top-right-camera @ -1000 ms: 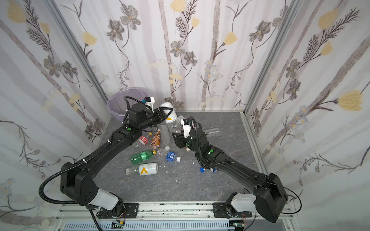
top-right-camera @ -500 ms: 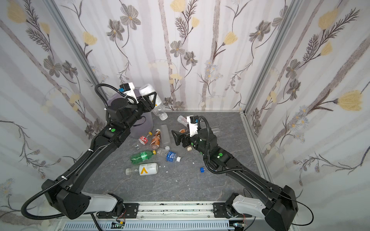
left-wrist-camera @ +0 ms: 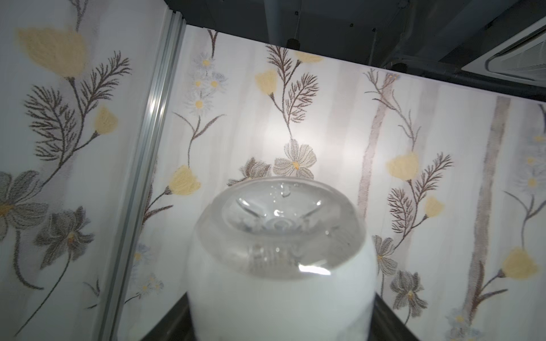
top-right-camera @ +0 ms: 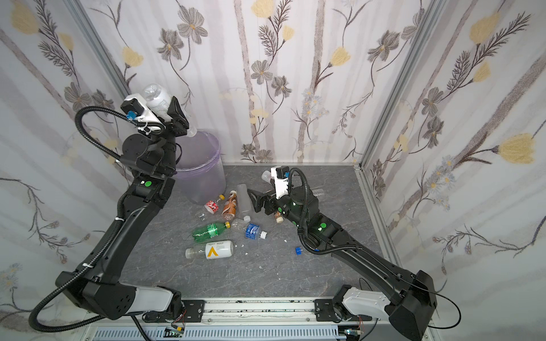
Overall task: Throw the plastic bottles in the bin
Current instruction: 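Carry the white-label bottle over the bin with the left gripper and release, then reach the right gripper to the blue-label Pocari Sweat bottle while the left arm returns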
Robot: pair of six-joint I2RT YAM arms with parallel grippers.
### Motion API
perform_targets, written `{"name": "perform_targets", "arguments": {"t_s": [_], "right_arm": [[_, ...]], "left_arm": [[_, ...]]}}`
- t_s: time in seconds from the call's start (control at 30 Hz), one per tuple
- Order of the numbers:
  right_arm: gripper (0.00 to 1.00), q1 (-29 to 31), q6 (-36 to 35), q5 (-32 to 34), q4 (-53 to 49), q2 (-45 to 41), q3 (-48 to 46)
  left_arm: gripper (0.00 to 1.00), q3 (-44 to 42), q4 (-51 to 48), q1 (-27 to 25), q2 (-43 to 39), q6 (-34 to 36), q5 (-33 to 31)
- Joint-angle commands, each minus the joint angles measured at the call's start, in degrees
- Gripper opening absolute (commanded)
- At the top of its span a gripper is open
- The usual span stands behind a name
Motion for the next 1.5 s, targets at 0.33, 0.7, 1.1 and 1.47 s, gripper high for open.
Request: {"name": "perform_targets", "arguments": {"t_s": [0.33,0.7,1.1,1.47], "right_arm": [[1.0,0.14,0.6,1.09,0.5,-1.3,-1.41],[1.0,0.12,0.8,9.23,-3.6,5.0,-0.29],[1.0,-1.41,1.96,6.87,-4.37,10.15,-6.32],[0.96,4.62,-1.67,4.65,-3.64,21.07,-9.42]], "left_arm": [[1.0,14.4,-25.48,4.89,13.55,-12.57,5.0],[1.0,4.25,-25.31,-3.19,1.2,-21.58,12.36],[1.0,-14.55,-25.22,-6.9,-4.39,-31.27,22.35],[1.0,-29.37,-25.31,-7.48,-13.34,-36.27,22.8]]}}
